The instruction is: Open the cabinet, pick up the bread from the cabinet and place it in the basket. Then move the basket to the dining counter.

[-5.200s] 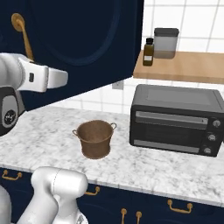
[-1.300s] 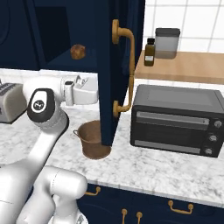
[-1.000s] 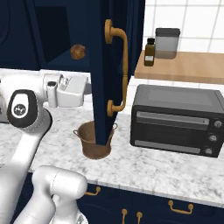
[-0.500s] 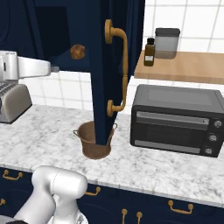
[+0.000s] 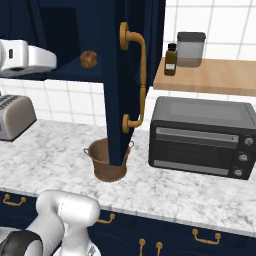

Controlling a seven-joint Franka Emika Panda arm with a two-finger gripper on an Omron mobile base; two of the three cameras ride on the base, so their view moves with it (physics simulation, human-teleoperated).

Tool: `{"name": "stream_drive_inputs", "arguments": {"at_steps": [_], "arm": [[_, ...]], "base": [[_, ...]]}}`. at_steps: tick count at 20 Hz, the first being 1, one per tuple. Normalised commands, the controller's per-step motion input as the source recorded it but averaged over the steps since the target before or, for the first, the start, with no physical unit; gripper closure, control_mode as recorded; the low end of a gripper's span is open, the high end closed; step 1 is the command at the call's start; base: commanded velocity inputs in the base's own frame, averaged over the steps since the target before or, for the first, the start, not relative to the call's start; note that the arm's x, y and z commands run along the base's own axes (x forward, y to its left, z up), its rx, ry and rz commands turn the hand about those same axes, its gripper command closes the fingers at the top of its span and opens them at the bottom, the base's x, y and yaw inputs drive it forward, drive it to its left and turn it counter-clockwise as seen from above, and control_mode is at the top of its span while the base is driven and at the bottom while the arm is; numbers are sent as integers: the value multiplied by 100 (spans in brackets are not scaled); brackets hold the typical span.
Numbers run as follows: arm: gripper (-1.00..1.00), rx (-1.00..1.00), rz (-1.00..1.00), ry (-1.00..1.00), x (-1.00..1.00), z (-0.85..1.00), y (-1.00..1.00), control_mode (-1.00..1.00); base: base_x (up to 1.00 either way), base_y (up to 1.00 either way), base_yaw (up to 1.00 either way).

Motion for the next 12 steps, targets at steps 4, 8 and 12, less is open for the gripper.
{"name": "stream_drive_inputs", "arguments": {"at_steps": [4,8,12], "arm": [[-100,33,20,2,62,-7,29,-100],[-100,19,8,18,64,0,19,-100],[-100,11,10,19,65,-1,6,-100]], "base": [[0,0,0],[0,0,0],[0,0,0]]}}
